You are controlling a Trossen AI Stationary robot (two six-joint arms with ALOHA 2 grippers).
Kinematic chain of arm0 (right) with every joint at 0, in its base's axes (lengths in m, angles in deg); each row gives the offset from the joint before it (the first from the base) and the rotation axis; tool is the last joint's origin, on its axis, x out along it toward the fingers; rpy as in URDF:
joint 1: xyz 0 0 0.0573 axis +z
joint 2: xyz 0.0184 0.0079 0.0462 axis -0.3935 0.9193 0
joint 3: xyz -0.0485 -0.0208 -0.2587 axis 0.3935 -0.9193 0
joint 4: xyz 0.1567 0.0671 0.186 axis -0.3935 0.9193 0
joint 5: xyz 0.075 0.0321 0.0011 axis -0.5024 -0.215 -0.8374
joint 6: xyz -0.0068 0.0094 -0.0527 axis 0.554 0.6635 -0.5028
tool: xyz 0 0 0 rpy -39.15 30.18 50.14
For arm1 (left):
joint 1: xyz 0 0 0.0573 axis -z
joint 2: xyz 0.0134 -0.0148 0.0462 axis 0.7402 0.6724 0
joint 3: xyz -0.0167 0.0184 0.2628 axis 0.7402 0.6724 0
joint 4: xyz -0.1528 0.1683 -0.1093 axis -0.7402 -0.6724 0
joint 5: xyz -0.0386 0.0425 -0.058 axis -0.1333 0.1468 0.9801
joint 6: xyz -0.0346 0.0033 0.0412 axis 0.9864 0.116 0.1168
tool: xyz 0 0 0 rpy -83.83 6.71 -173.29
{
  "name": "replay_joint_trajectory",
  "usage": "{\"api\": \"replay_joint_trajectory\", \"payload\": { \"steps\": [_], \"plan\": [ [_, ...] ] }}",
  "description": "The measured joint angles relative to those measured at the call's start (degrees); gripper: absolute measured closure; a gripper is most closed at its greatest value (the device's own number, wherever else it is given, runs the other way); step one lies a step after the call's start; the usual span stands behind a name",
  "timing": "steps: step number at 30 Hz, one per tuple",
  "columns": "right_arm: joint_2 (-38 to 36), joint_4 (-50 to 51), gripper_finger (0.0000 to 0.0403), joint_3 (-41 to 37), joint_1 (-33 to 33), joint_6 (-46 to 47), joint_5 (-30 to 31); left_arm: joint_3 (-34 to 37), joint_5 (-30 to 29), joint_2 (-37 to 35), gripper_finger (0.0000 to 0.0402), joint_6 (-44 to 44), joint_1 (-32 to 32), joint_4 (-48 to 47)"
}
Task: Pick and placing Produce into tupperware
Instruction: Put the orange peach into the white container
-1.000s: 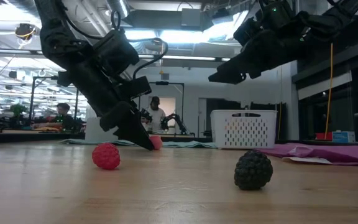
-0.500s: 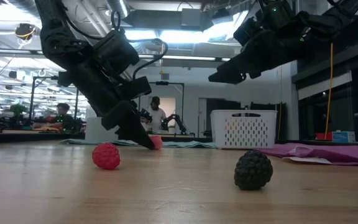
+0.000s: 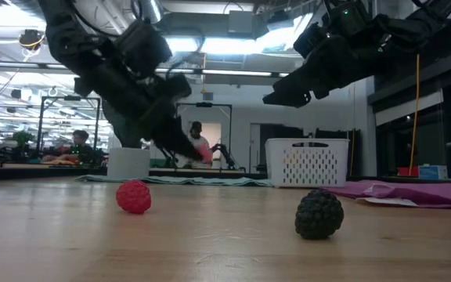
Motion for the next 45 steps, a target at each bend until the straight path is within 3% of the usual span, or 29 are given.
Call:
{"api": "replay_joint_trajectory", "payload": {
  "steps": [11,22,31,45],
  "plan": [
    [0.02,-0.37,0.0050,0.00,0.00,-0.97,0.00,0.00,0.39,-6.95,0.0343,-0.07,-1.22,4.41],
    [0.73,-3.86,0.0050,0.02,3.71,-12.35,1.02,-0.02,7.86,-7.04,0.0338,1.51,-1.20,10.96],
    [7.08,-6.32,0.0069,4.40,8.51,-17.17,9.68,-0.02,9.66,-7.04,0.0344,2.90,-1.17,13.97],
    [15.82,-6.29,0.0084,13.14,9.35,-19.89,10.27,-0.04,9.66,-7.02,0.0345,3.36,-0.91,13.06]
  ]
}}
